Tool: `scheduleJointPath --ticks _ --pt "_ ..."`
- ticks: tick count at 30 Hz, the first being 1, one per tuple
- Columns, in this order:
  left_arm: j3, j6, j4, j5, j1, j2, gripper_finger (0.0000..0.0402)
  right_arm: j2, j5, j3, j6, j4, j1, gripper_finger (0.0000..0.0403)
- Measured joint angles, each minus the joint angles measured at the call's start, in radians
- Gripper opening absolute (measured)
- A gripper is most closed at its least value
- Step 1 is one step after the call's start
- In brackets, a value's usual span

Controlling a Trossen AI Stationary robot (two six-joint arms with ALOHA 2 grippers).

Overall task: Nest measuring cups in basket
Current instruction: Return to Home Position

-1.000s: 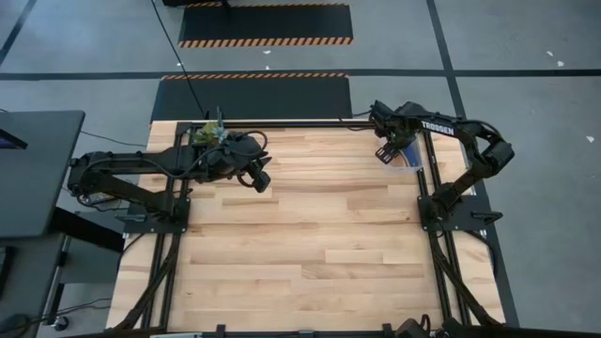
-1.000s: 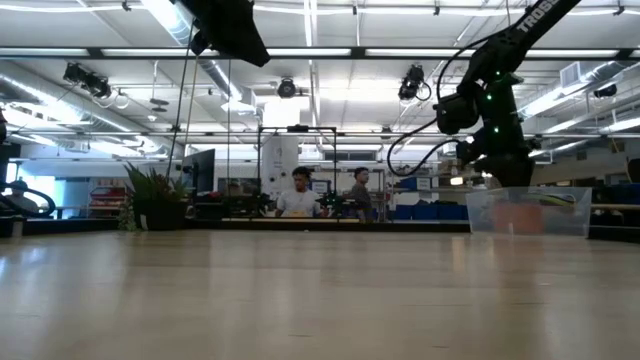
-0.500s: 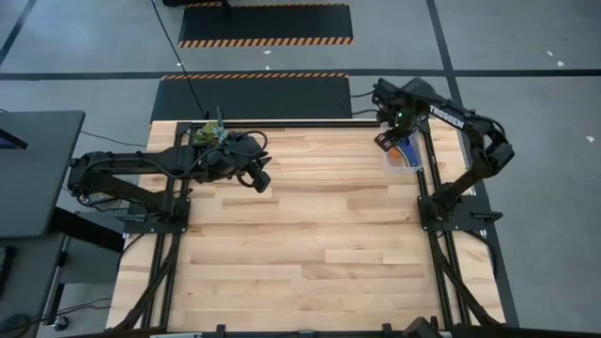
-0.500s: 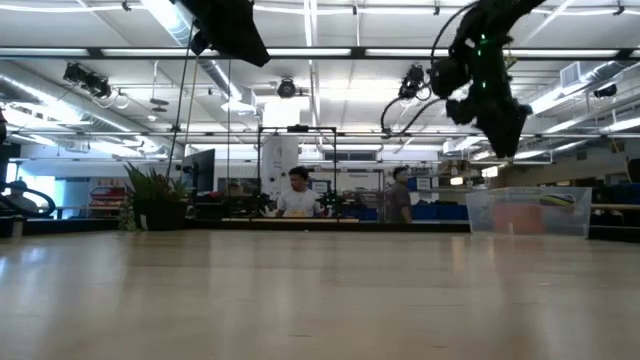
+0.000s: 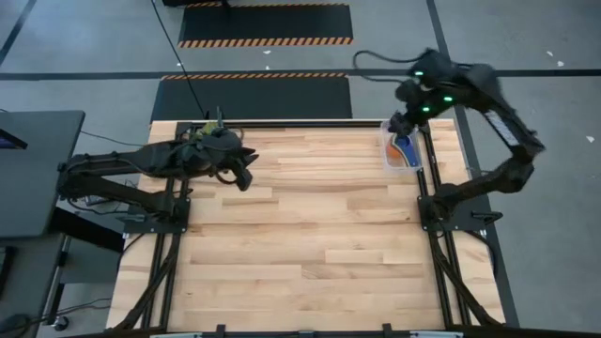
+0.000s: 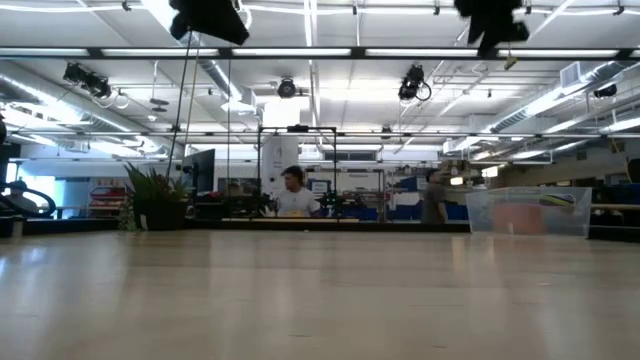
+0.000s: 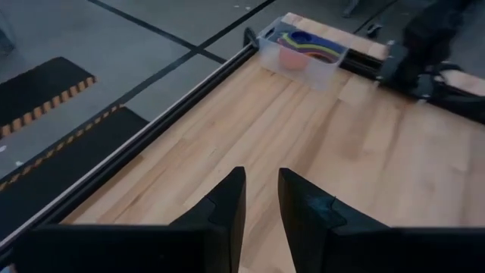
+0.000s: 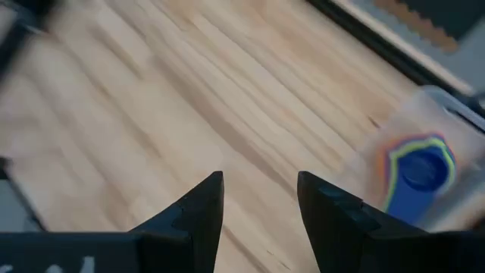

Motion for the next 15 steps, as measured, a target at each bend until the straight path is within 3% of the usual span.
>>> scheduleJointPath --ticks 15 --pt "0.0 0.007 -0.155 0.156 -0.002 -0.334 0.0087 -0.381 -0.026 0.066 0.187 0.112 0.161 0.0175"
